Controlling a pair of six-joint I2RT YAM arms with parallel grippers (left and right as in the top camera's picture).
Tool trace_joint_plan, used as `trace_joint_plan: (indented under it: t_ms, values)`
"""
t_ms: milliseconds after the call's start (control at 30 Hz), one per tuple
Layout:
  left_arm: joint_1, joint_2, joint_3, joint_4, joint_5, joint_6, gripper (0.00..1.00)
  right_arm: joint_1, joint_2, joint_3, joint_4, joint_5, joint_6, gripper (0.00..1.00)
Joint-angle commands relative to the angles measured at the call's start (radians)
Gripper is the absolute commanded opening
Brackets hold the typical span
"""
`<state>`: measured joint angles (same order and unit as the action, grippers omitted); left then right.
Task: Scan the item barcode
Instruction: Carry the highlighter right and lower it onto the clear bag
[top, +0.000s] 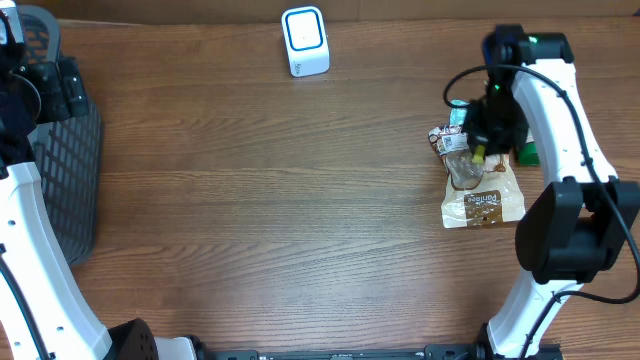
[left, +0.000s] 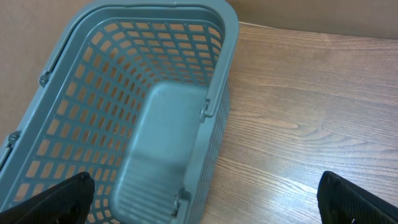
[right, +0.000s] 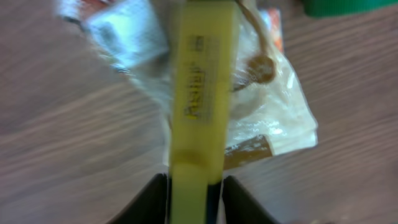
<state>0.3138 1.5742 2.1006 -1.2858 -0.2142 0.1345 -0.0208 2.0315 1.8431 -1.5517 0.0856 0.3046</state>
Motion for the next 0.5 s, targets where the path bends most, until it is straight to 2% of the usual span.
trace_joint_plan:
  t_ms: [0, 100, 267, 300, 333, 467]
  values:
    - [-0.009, 0.008, 0.005, 0.003, -0.002, 0.011, 1.0, -0.042, -0.006, -0.014, 0.002, 0.006, 0.01, 0.39]
    - [-0.009, 0.008, 0.005, 0.003, -0.002, 0.011, 1.0, -0.066, -0.009, 0.008, -0.02, 0.005, 0.003, 0.56]
    - [-0.009, 0.008, 0.005, 0.003, -0.002, 0.011, 1.0, -0.048, -0.033, 0.114, -0.123, -0.006, -0.012, 0.62]
    - [-0.009, 0.008, 0.005, 0.003, -0.002, 0.011, 1.0, -0.035, -0.045, 0.145, -0.143, -0.011, -0.026, 0.69]
    - [-0.009, 0.008, 0.005, 0.003, -0.002, 0.011, 1.0, -0.022, -0.065, 0.161, -0.143, -0.036, -0.049, 0.82]
    - [-0.009, 0.008, 0.005, 0.003, -0.002, 0.011, 1.0, 0.064, -0.202, 0.193, -0.142, -0.166, -0.092, 1.0]
